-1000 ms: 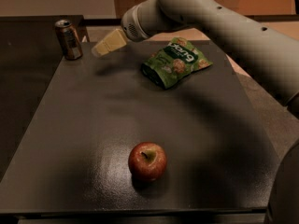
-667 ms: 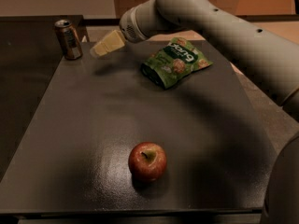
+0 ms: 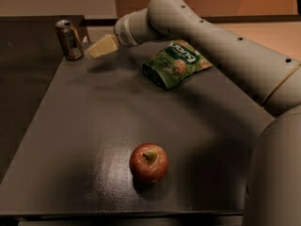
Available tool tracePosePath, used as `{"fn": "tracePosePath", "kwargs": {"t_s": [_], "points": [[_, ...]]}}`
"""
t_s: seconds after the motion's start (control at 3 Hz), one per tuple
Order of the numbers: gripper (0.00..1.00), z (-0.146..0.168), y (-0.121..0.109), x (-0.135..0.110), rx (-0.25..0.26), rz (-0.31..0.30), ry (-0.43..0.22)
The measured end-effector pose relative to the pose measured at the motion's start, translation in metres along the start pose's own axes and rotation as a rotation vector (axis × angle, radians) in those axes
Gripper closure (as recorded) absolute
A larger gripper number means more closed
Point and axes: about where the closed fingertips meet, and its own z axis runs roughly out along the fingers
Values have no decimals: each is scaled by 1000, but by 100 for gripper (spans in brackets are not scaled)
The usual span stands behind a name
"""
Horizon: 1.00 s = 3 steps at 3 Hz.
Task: Knock orange can over
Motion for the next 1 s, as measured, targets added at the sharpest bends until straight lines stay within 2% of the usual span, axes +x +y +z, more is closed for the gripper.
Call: {"fn": "tracePosePath", "kwargs": {"t_s": [0.67,1.0], "points": [[0,49,-14,-14,12,-35,-57],[0,72,-16,-23,-3,-48,-77]]}}
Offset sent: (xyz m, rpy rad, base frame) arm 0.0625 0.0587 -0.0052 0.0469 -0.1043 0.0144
